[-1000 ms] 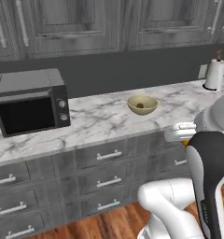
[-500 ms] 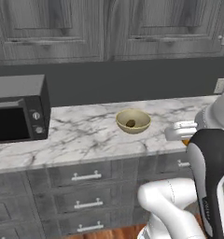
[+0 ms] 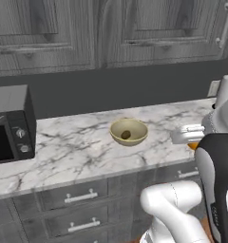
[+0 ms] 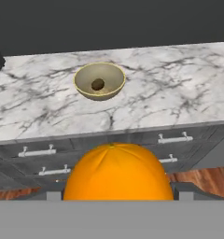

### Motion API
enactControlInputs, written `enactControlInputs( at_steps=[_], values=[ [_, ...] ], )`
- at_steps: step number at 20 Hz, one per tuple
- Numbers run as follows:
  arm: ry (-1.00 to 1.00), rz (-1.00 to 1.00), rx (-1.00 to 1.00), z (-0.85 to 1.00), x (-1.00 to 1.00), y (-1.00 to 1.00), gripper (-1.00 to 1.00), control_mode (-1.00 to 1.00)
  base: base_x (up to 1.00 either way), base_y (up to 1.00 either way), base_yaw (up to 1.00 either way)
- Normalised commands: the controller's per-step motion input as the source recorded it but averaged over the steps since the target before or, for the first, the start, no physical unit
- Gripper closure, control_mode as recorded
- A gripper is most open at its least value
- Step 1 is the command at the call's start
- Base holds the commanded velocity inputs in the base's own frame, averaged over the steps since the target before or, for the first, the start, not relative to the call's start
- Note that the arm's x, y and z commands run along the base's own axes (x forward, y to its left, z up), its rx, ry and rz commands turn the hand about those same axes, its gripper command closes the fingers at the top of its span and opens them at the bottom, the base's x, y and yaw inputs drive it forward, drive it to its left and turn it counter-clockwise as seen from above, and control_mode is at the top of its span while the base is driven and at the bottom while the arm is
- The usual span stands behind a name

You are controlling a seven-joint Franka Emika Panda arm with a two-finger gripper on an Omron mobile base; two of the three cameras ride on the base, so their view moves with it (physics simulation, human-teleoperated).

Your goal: Take the orange, mushroom, and kiwi from the freezer and place them in the bowl on the counter.

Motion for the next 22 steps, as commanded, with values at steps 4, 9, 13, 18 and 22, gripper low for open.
enactControlInputs(
  at_steps=[4, 9, 13, 18, 22],
  values=[
    [0.00, 0.00, 0.00, 0.00, 0.00, 0.00, 1.00, 1.00, 0.56, 0.57, -0.07],
    [0.00, 0.00, 0.00, 0.00, 0.00, 0.00, 1.00, 1.00, 0.39, 0.00, 0.00],
    [0.00, 0.00, 0.00, 0.00, 0.00, 0.00, 1.00, 1.00, 0.49, -0.17, 0.07],
    [0.00, 0.00, 0.00, 0.00, 0.00, 0.00, 1.00, 1.00, 0.40, -0.34, 0.15],
    [0.00, 0.17, 0.06, -0.39, 0.45, -0.58, 1.00, -1.00, 0.00, 0.00, 0.00]
  ],
)
